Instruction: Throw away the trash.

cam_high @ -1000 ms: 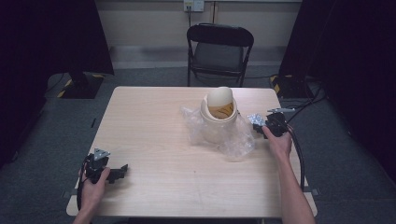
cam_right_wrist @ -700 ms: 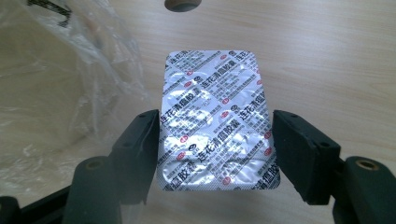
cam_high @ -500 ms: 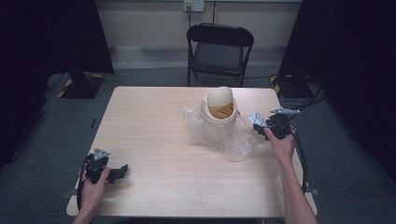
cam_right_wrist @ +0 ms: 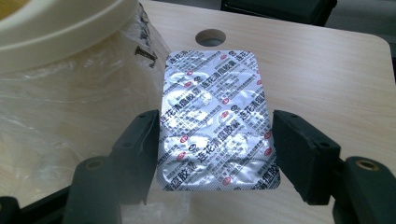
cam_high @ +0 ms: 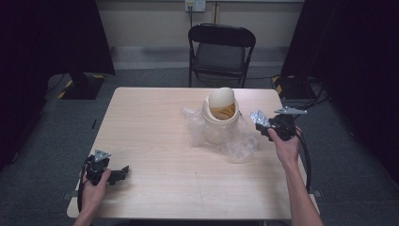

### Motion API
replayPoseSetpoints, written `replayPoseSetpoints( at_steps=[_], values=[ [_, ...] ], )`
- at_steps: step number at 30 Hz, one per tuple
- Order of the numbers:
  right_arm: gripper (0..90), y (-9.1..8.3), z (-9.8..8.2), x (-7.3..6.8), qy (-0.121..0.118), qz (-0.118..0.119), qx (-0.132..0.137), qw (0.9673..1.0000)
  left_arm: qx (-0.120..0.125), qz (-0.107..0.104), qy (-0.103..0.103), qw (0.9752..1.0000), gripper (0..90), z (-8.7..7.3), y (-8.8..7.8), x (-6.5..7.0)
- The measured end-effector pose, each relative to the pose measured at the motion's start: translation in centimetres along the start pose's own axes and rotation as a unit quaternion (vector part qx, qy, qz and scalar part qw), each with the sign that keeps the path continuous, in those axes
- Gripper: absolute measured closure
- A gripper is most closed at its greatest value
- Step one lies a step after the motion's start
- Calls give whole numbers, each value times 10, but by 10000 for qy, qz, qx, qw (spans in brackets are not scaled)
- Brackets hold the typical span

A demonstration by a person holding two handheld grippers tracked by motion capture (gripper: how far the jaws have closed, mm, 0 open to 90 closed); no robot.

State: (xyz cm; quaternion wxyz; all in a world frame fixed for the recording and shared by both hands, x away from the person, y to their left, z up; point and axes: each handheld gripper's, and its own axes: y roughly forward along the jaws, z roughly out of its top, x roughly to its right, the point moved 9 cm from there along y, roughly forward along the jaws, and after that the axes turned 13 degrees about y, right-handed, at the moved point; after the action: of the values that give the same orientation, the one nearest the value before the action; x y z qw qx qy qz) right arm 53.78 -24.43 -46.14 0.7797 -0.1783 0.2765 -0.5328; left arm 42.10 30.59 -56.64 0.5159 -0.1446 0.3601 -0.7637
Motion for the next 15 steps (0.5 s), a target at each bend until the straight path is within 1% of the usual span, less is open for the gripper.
replayPoseSetpoints(
  at_steps=[1,2,3,5,6,8,12,13,14,15],
  values=[
    [341,-5,1,-3,-30,2,34,10000,-1,-1,-1,10000,0,0,0,0],
    [341,-5,1,-3,-30,2,34,10000,-1,-1,-1,10000,0,0,0,0],
    [341,-9,1,-8,-82,20,18,10000,0,-1,1,10000,0,0,0,0],
    [341,-11,2,-10,-102,17,24,9999,0,-6,0,10000,0,0,0,0],
    [341,-15,3,-14,-77,93,39,9999,1,-5,0,10000,0,0,0,0],
    [341,-17,5,-15,-56,125,55,9999,1,-4,-2,10000,0,0,0,0],
    [341,-22,8,-23,-118,213,71,9997,2,-7,-2,10000,0,0,0,0],
    [341,-24,8,-29,-142,286,73,9995,0,-5,1,10000,0,0,0,0],
    [341,-24,8,-29,-142,286,73,9995,0,-2,0,10000,0,0,0,0],
    [341,-26,9,-32,-156,315,92,9993,0,-5,1,10000,0,0,0,0]
  ],
)
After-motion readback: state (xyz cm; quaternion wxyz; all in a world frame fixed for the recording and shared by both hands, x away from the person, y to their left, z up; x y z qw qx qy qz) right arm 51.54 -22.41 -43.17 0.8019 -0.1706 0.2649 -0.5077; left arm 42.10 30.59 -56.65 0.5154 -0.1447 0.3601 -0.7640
